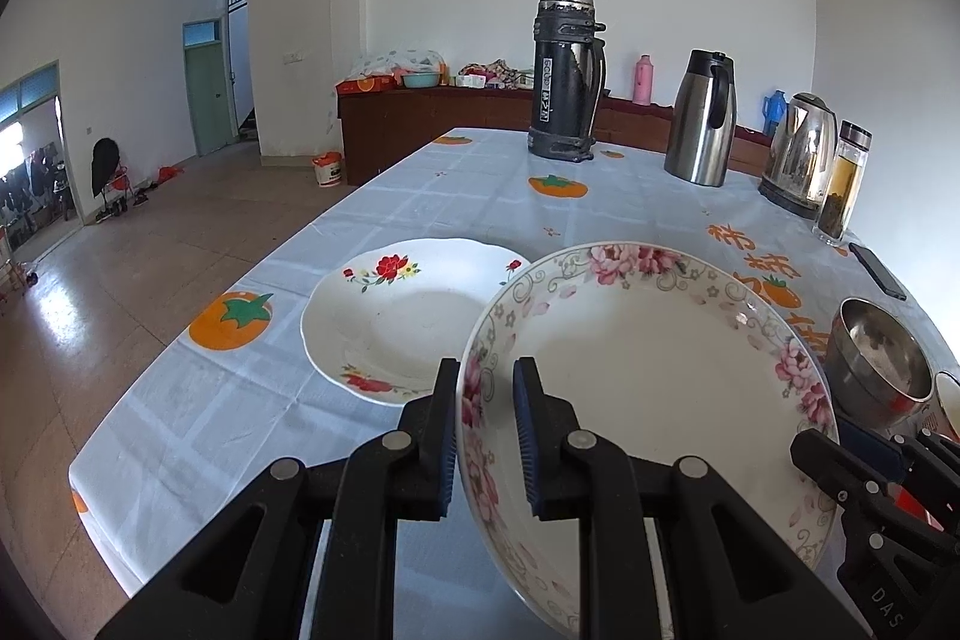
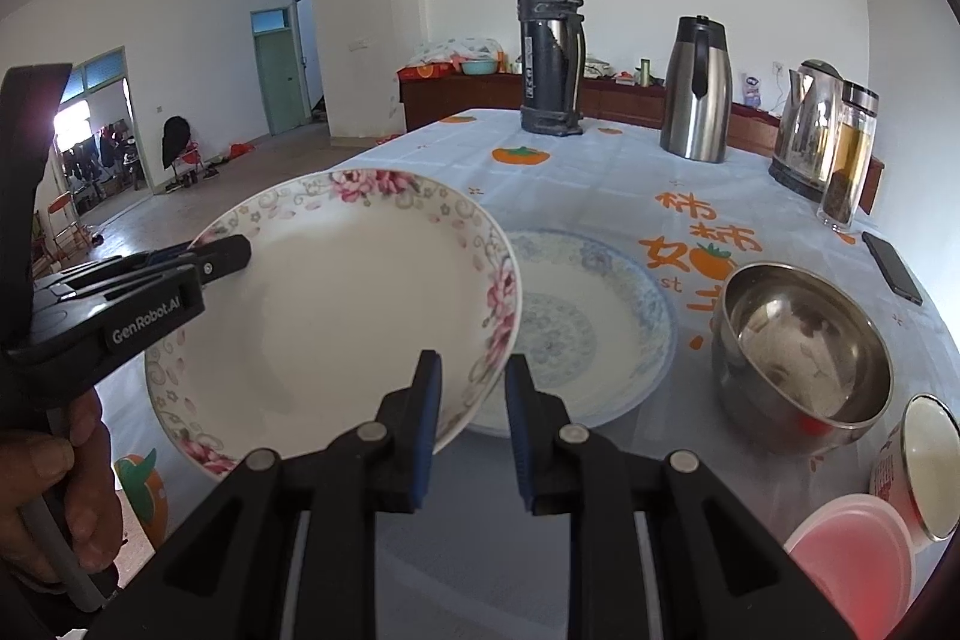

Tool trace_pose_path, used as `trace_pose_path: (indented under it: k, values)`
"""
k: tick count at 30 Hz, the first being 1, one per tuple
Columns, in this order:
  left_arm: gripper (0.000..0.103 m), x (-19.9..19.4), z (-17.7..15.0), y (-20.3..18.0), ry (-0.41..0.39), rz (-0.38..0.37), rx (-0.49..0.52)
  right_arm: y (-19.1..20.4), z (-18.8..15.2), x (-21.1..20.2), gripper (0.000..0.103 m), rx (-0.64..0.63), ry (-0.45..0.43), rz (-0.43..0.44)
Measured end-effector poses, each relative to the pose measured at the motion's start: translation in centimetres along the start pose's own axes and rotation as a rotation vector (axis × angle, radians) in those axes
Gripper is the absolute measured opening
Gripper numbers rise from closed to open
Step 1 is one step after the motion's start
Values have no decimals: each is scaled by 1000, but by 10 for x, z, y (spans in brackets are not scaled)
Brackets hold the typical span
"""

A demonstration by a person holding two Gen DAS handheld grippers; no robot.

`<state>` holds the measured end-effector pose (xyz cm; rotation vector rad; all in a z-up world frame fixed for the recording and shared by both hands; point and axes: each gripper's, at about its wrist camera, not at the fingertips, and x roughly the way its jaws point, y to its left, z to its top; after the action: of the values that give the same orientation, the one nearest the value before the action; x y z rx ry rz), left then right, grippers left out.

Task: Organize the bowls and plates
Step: 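Lift the pink-floral plate with the left tool over the blue-and-white plate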

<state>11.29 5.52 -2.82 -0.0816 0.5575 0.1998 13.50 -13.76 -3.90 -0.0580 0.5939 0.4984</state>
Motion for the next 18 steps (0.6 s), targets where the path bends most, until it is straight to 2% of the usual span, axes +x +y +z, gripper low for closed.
trace_pose_path:
  k: [18]
  values:
    - [19, 24, 12, -22, -5, -33, 36, -11, 1, 7, 22, 30, -17, -92]
